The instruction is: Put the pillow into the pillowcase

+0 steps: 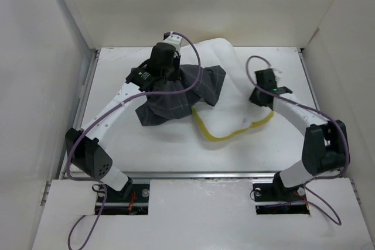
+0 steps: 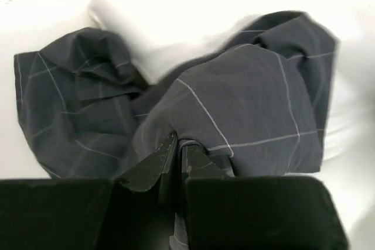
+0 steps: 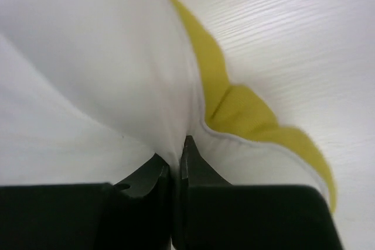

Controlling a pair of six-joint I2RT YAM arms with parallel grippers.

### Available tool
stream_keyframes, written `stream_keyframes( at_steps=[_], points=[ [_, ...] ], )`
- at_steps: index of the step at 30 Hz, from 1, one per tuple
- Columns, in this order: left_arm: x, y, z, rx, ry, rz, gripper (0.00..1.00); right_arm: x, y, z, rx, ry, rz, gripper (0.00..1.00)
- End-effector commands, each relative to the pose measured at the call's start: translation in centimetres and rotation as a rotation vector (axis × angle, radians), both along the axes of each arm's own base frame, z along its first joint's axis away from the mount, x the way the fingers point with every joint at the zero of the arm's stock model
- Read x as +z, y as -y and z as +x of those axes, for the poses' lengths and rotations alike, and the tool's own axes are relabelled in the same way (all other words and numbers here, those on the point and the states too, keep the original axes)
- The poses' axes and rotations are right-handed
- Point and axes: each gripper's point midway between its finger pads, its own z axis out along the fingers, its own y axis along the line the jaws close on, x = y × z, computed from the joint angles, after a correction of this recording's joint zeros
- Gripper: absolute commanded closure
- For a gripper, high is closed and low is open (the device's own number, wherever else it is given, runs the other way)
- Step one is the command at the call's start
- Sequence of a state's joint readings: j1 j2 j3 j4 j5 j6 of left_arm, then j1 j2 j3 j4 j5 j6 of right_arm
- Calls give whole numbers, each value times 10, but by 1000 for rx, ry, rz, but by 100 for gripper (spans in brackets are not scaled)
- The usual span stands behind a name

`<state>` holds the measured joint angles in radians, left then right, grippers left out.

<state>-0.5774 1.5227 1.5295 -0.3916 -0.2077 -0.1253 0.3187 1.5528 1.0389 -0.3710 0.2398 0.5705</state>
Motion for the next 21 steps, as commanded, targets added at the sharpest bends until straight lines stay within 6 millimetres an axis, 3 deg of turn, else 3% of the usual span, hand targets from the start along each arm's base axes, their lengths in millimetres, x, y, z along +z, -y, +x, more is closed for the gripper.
stream_keyframes(
  at_steps=[1, 2, 3, 5, 7, 8, 9, 10, 11, 12, 14, 16, 17, 18, 19, 20, 21],
  points=[
    [15, 10, -4, -62, 25, -67, 100, 25, 137, -32, -468, -26, -210, 100],
    [15, 12, -5, -73, 22, -71, 100, 31, 154, -34, -519, -24, -234, 100],
    [15, 13, -6, -84, 19, -76, 100, 52, 179, -31, -603, 17, -255, 97],
    [12, 17, -7, -101, 14, -84, 100, 64, 196, -32, -646, 1, -287, 90],
    [8, 21, -9, -131, 6, -87, 100, 88, 202, -21, -652, 23, -320, 67],
    [8, 29, -14, -188, -1, -94, 99, 87, 200, -14, -628, 7, -318, 60],
    [8, 33, -16, -213, -8, -105, 80, 96, 191, -4, -566, 21, -283, 46],
    [3, 35, -19, -235, -17, -96, 51, 95, 182, 1, -509, 21, -265, 36],
    [7, 35, -21, -246, -12, -105, 1, 100, 170, 14, -448, 62, -236, 21],
    [10, 34, -24, -247, 1, -111, 0, 111, 159, 17, -376, 95, -225, 1],
    [9, 19, -21, -182, 15, -102, 0, 115, 128, 21, -244, 140, -175, 0],
    [18, -18, -7, -33, 51, -96, 0, 134, 113, 14, -185, 198, -165, 0],
    [18, -29, -2, 27, 45, -125, 0, 140, 95, 12, -118, 215, -140, 0],
    [22, -46, 3, 92, 57, -135, 0, 136, 86, 6, -77, 207, -130, 0],
    [18, -58, 11, 145, 47, -143, 0, 142, 76, 2, -33, 230, -112, 0],
    [5, -83, 22, 225, 25, -140, 0, 137, 64, 0, 8, 218, -90, 0],
    [-3, -93, 28, 275, -7, -158, 0, 133, 42, -6, 81, 220, -54, 0]
  ],
)
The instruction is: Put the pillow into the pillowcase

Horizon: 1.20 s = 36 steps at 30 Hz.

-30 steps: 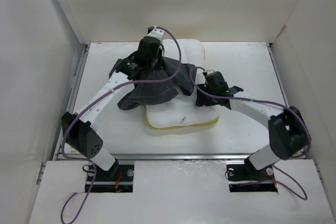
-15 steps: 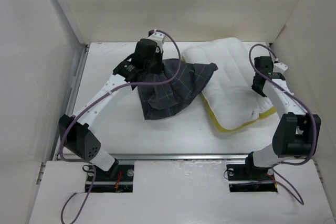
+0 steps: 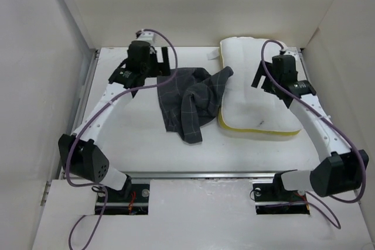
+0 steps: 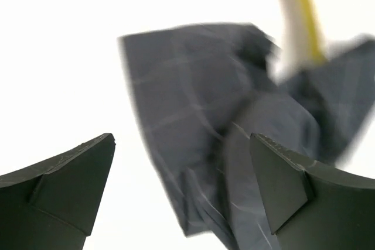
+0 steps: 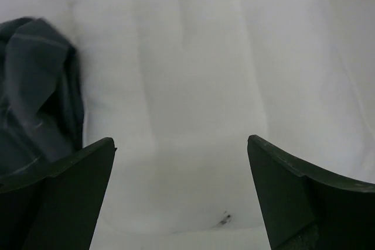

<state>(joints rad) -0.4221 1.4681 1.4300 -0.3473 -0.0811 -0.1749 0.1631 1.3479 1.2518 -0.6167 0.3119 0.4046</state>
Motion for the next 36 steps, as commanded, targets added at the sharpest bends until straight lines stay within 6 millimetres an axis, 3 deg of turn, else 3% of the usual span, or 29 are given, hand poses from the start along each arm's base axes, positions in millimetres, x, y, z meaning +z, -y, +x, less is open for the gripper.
stream_keyframes(
  at_steps=[1, 2, 4, 5, 7, 8, 10, 11, 12, 17, 19, 21, 22, 24, 27, 30, 31, 34, 36],
  points=[
    [0, -58, 25, 244, -5, -56, 0, 10, -50, -8, 217, 57, 68, 0],
    [-22, -72, 42, 296, -62, -47, 0, 7, -61, -8, 252, 60, 80, 0],
    [-51, -81, 54, 345, -153, -53, 0, 12, -96, -10, 352, 94, 126, 0],
    [-83, -80, 63, 340, -236, -37, 0, 5, -106, -7, 364, 71, 133, 0],
    [-94, -79, 74, 335, -272, -38, 0, 13, -140, -5, 440, 86, 134, 1],
    [-104, -81, 78, 349, -281, -24, 0, 1, -152, -1, 448, 53, 126, 1],
    [-121, -81, 88, 366, -302, -18, 0, -4, -172, 2, 456, 43, 109, 2],
    [-129, -79, 88, 359, -321, -18, 0, -2, -176, 8, 451, 39, 115, 5],
    [-141, -78, 91, 360, -336, -12, 0, -17, -184, 11, 442, 2, 126, 6],
    [-169, -61, 108, 304, -363, -53, 0, -43, -194, 28, 404, -37, 143, 16],
    [-188, -41, 108, 263, -392, -43, 0, -52, -202, 38, 413, -43, 149, 17],
    [-191, -28, 112, 247, -387, -15, 0, -52, -209, 45, 417, -43, 165, 19],
    [-196, -21, 113, 235, -391, -10, 0, -61, -210, 49, 401, -58, 160, 24],
    [-210, -10, 115, 208, -416, -13, 0, -59, -211, 57, 384, -47, 161, 46],
    [-233, -4, 113, 192, -466, -25, 12, -59, -208, 61, 361, -46, 139, 80],
    [-243, 0, 110, 173, -494, -35, 27, -50, -197, 62, 321, -29, 106, 93],
    [-247, 7, 109, 157, -496, -39, 38, -47, -192, 61, 303, -24, 90, 97],
    [-244, 20, 111, 107, -482, -62, 97, -25, -186, 57, 304, 22, 87, 100],
    [-232, 21, 114, 104, -454, -72, 100, -1, -180, 54, 327, 71, 62, 100]
  ],
)
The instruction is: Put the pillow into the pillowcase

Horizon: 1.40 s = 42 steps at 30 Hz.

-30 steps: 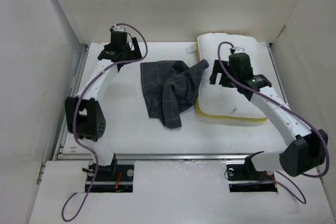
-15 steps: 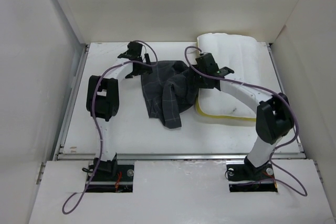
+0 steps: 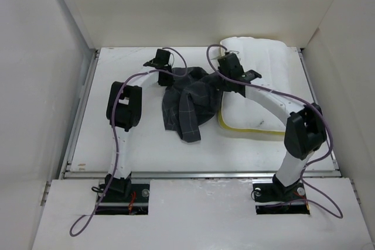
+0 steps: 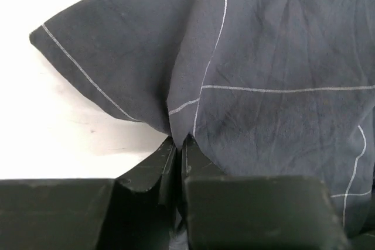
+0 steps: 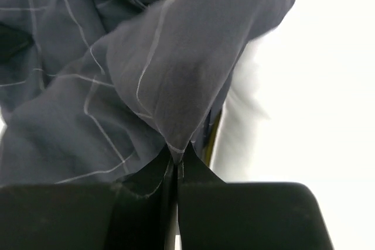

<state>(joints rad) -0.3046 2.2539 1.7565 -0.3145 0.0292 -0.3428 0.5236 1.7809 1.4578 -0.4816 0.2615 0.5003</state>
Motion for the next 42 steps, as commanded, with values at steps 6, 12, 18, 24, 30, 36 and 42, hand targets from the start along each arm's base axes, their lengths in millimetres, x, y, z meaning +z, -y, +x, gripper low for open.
stream_keyframes(
  at_steps=[6, 12, 18, 24, 30, 36, 42],
  points=[
    [131, -79, 18, 218, 261, 52, 100, 138, 24, -5, 115, 261, -43, 100],
    [304, -213, -49, 544, 606, 49, 100, 209, 44, -32, 174, 410, -85, 100],
    [468, -220, -160, 546, 1013, 11, 100, 314, 81, -78, 115, 687, -48, 100],
    [570, -250, -285, 711, 1305, 65, 100, 387, 81, -137, 261, 896, 48, 100],
    [598, -263, -336, 796, 1397, 90, 100, 410, 76, -145, 314, 987, 60, 100],
    [519, -279, -263, 883, 1161, 179, 100, 352, 31, -68, 335, 832, 33, 100],
    [425, -287, -176, 919, 914, 250, 100, 258, -29, 23, 408, 652, -3, 100]
  ],
)
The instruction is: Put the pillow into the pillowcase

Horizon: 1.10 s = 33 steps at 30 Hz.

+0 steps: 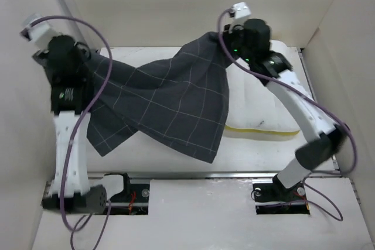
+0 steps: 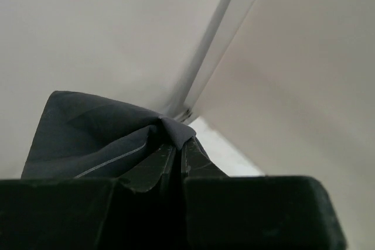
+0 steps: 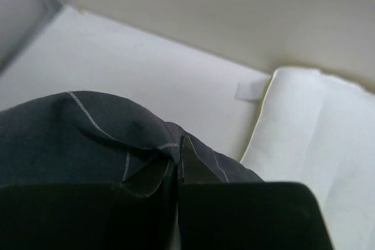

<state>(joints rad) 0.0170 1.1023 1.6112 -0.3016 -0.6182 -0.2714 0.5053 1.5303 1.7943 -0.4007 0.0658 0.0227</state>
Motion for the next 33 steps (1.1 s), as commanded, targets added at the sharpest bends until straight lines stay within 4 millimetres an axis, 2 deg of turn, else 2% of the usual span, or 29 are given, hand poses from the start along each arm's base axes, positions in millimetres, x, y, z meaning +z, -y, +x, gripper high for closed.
stream_keyframes(
  at_steps=[1, 2, 3, 4, 5, 6, 7, 8, 9, 10, 12, 13, 14, 15, 16, 17, 19, 20, 21, 22, 23, 24, 25, 27, 28, 29, 31, 32, 33],
  points=[
    [-69, -15, 54, 78, -153, -53, 100, -31, -30, 39, 35, -34, -17, 100],
    [-81, -19, 65, 78, -180, -65, 100, -28, -34, 50, 26, -24, -13, 100],
    [-114, -28, 81, 98, -258, -99, 100, -69, -45, 70, 25, -104, -56, 100],
    [-128, -33, 88, 104, -287, -116, 93, -69, -43, 83, 3, -102, -57, 100],
    [-141, -39, 94, 107, -317, -134, 79, -96, -47, 92, 3, -150, -83, 94],
    [-156, -42, 101, 104, -350, -150, 56, -100, -51, 99, 3, -160, -88, 79],
    [-170, -43, 108, 82, -381, -172, 38, -133, -53, 115, -8, -214, -116, 63],
    [-198, -47, 115, 84, -451, -196, 0, -143, -53, 120, -18, -232, -128, 14],
    [-206, -50, 118, 80, -475, -208, 0, -138, -53, 124, -27, -228, -129, 2],
    [-214, -47, 124, 56, -498, -218, 0, -151, -46, 124, -45, -269, -153, 0],
    [-228, -43, 134, 24, -534, -234, 0, -149, -35, 120, -80, -285, -142, 0],
    [-228, -33, 138, -8, -536, -235, 0, -167, -31, 114, -83, -321, -152, 0],
    [-227, -24, 143, -51, -536, -222, 0, -152, -20, 105, -111, -310, -119, 0],
    [-227, -6, 150, -93, -533, -201, 0, -156, -15, 96, -115, -329, -119, 0],
    [-230, 6, 154, -129, -539, -190, 0, -183, -8, 85, -106, -385, -129, 0],
    [-229, 24, 160, -194, -539, -180, 0, -170, -3, 68, -91, -375, -118, 0],
    [-235, 71, 161, -324, -565, -135, 0, -181, 1, 47, -70, -407, -113, 0],
    [-242, 91, 161, -380, -584, -117, 0, -208, 8, 32, -76, -464, -129, 0],
    [-244, 111, 157, -431, -591, -109, 0, -196, 12, 20, -82, -447, -99, 0],
    [-259, 151, 151, -528, -635, -67, 0, -202, 19, 11, -104, -463, -95, 0],
    [-265, 173, 149, -580, -642, -56, 0, -220, 38, 3, -180, -495, -114, 0],
    [-272, 194, 144, -641, -656, -41, 0, -208, 47, -5, -216, -471, -91, 0],
    [-283, 231, 133, -732, -679, -21, 2, -210, 57, -11, -260, -486, -70, 0],
    [-300, 267, 125, -816, -713, 14, 4, -217, 82, -22, -348, -515, -62, 0],
    [-320, 283, 122, -843, -762, 27, 6, -207, 89, -28, -373, -510, -13, 0],
    [-320, 314, 113, -905, -781, 54, 9, -206, 100, -31, -413, -515, 1, 0],
    [-332, 341, 106, -936, -823, 120, 12, -200, 126, -42, -485, -518, 38, 0],
    [-342, 373, 99, -978, -844, 158, 12, -198, 133, -44, -499, -510, 47, 0],
    [-348, 383, 95, -987, -867, 196, 12, -196, 142, -46, -519, -505, 56, 0]
  ],
)
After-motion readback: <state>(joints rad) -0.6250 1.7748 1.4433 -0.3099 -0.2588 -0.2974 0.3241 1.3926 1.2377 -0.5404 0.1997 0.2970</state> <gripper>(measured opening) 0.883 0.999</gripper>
